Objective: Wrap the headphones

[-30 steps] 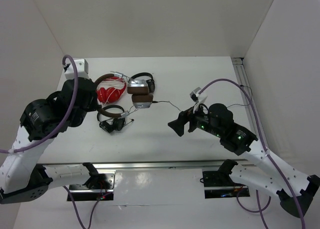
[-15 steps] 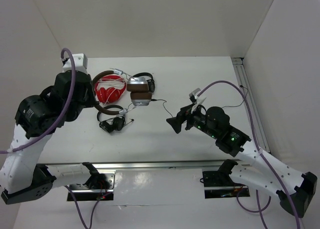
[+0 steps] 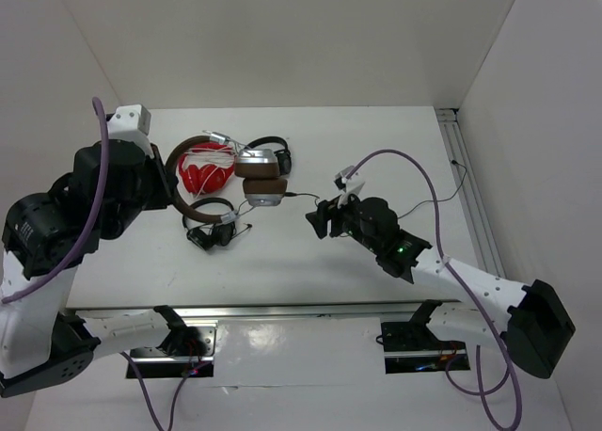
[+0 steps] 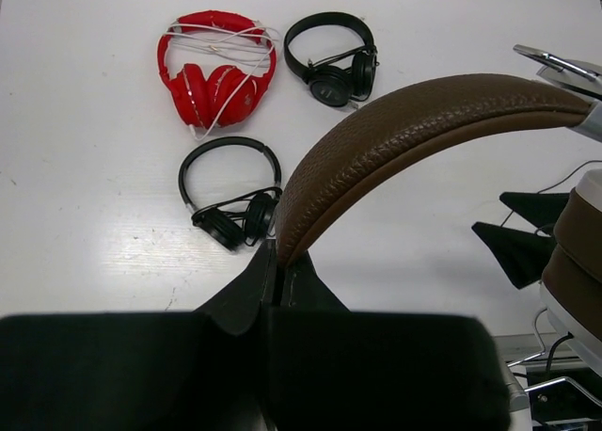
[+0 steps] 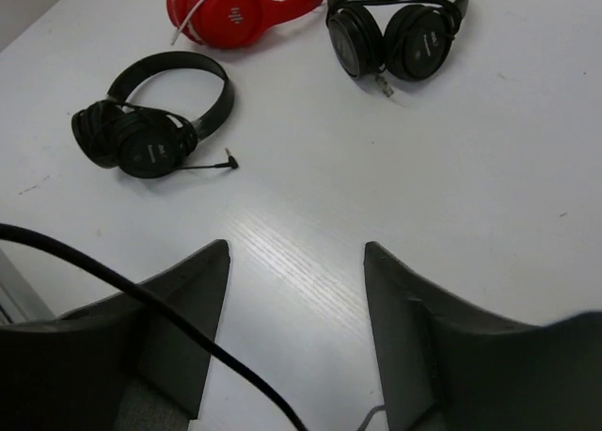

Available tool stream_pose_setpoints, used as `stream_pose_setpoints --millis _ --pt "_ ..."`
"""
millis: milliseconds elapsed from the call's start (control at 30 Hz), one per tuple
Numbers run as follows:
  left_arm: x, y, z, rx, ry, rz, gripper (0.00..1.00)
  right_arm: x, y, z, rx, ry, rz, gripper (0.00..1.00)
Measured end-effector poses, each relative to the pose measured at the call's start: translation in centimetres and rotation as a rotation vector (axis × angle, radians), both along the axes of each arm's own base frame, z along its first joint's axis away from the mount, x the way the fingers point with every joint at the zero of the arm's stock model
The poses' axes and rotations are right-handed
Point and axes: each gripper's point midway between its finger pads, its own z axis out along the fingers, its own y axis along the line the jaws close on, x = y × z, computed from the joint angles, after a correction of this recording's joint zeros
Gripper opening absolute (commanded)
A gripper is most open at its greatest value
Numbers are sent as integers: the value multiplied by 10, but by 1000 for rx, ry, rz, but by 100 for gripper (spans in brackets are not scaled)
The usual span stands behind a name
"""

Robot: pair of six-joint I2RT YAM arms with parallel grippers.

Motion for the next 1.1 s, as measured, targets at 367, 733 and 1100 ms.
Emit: stream_pose_setpoints --millis 367,733,1100 --pt "5 6 -22 67 40 41 0 -2 -5 -19 52 38 -5 21" --pt "14 2 -33 95 58 55 0 -23 -23 20 140 -41 -1 3" --pt "18 -7 -32 77 61 33 0 -22 -19 0 87 -3 21 74"
